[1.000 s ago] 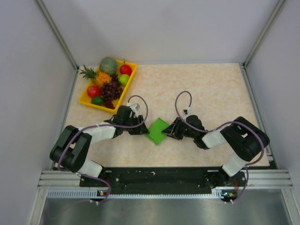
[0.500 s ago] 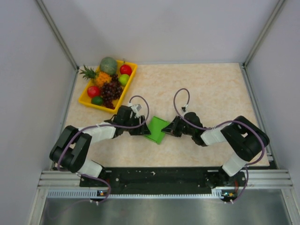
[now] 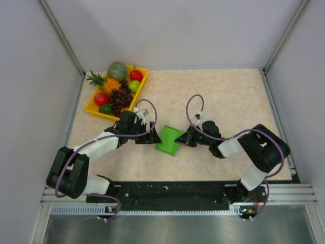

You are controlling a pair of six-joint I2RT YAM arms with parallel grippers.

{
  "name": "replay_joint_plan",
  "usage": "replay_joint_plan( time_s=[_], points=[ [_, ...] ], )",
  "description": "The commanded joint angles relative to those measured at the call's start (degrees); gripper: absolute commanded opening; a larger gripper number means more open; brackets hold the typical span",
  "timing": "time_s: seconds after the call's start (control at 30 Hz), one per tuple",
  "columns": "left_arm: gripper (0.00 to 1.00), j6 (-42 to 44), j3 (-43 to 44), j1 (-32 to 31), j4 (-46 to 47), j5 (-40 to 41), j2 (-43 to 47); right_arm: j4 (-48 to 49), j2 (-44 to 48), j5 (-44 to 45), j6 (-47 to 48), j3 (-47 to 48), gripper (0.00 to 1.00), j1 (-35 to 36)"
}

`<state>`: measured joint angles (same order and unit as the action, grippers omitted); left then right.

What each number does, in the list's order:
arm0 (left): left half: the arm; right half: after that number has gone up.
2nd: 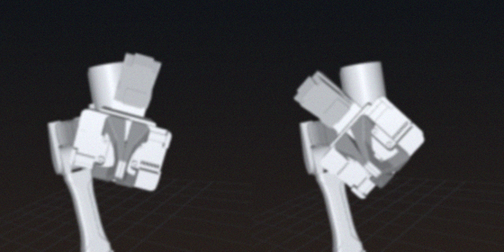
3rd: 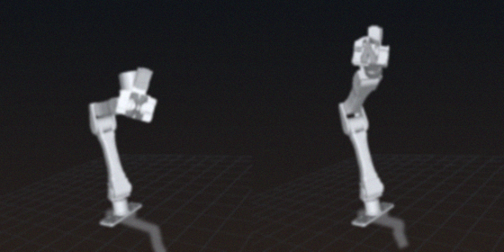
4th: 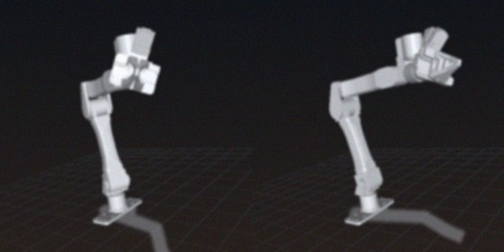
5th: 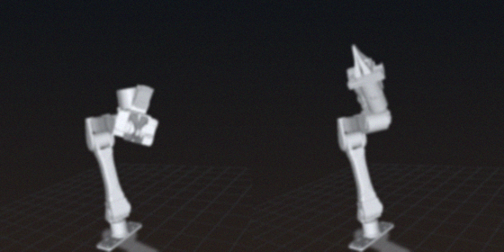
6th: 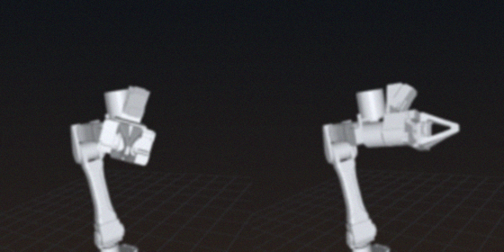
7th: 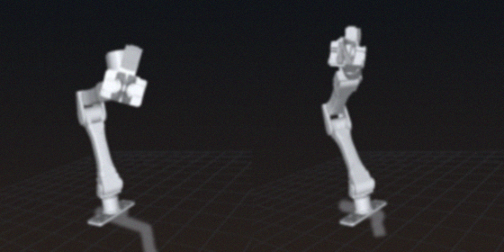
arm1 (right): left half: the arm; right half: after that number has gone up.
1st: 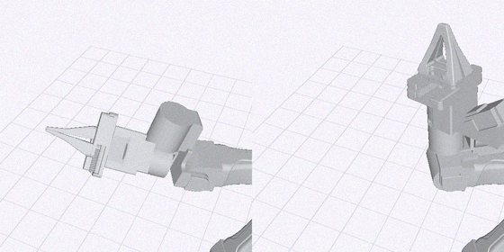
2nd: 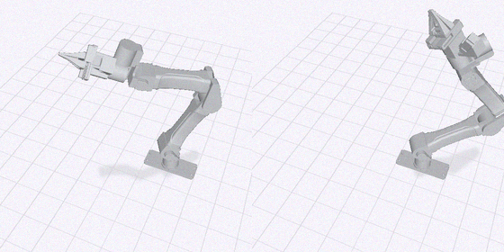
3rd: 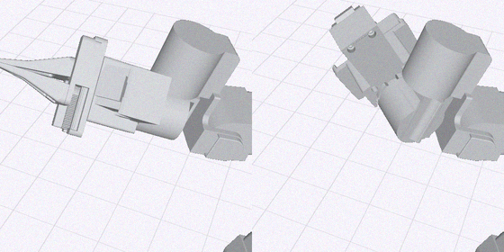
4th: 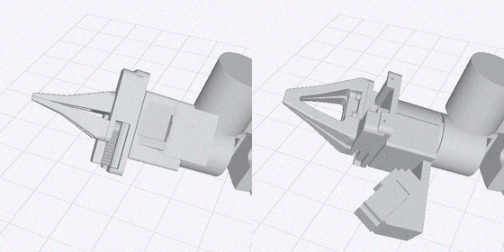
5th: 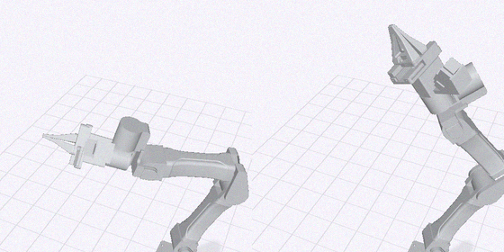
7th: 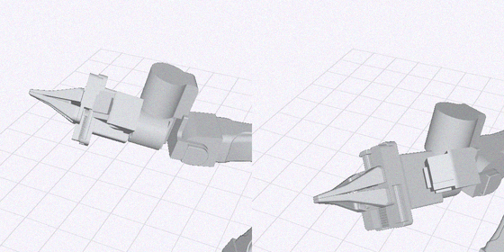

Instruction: Fold the paper box

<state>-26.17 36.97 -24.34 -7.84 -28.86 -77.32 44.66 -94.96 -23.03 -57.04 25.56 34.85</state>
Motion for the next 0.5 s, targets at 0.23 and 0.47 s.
replay_joint_plan(
  time_s=[0.23, 0.47],
  points=[
    [0.93, 3.76, 8.82, 3.16, 11.87, -11.38, -14.85, 8.42, -1.98, -7.81, 5.0, -0.34, 0.0, -1.98],
    [0.98, -3.69, 6.02, 3.42, 31.8, -22.45, -21.91, 12.02, -4.18, -11.16, 4.3, 0.19, 0.0, -2.68]
  ],
)
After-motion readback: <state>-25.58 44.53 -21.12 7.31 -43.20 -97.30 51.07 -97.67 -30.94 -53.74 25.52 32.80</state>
